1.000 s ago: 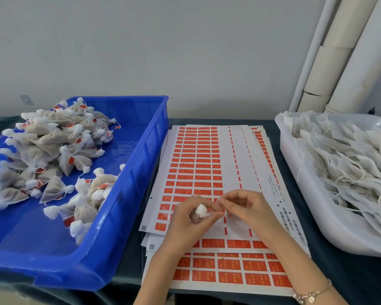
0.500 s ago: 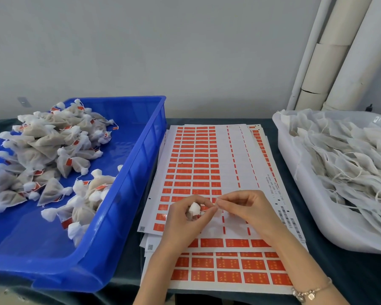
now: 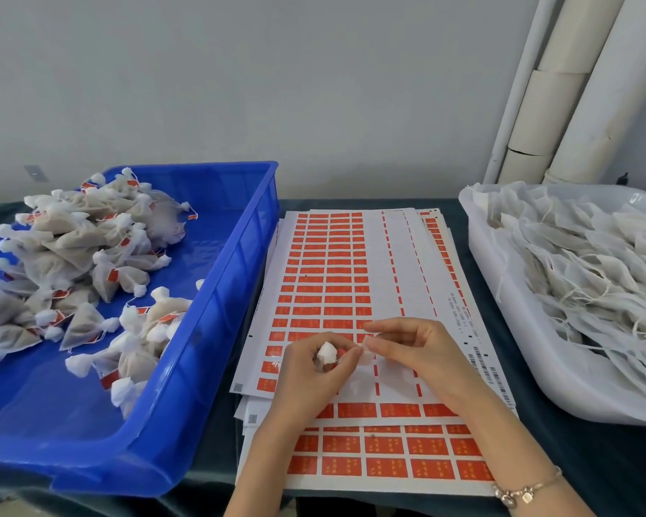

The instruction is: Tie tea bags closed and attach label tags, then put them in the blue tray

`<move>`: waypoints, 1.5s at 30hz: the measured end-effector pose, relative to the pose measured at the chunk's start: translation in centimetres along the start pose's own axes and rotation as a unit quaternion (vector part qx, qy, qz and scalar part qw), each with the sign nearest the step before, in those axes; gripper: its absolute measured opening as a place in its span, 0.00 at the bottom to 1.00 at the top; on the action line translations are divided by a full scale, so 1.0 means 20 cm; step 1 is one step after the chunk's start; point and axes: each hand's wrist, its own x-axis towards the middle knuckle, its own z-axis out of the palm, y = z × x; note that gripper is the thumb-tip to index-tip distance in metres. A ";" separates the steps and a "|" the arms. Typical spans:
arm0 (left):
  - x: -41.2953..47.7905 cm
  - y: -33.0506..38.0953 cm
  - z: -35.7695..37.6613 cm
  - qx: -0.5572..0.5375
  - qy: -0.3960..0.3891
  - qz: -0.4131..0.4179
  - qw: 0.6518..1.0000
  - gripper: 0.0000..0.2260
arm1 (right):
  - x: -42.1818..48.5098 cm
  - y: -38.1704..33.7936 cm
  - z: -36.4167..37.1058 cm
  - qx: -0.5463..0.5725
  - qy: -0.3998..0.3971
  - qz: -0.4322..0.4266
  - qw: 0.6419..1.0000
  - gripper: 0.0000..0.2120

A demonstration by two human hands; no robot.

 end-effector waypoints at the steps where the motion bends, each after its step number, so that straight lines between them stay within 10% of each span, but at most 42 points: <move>1: 0.00 0.00 0.00 -0.008 0.002 0.000 1.000 0.04 | 0.00 0.00 0.00 -0.001 -0.002 -0.002 1.000 0.11; 32: 0.01 -0.01 0.00 -0.024 0.049 -0.029 0.998 0.04 | 0.03 0.06 0.05 -0.208 0.090 -0.102 0.969 0.09; 38: 0.02 -0.01 0.00 -0.028 0.042 -0.016 0.999 0.02 | 0.02 0.02 0.05 -0.040 0.051 -0.108 0.992 0.15; 45: 0.02 0.00 -0.01 -0.023 0.023 -0.003 0.999 0.01 | 0.02 0.05 0.05 -0.094 0.061 -0.125 0.986 0.04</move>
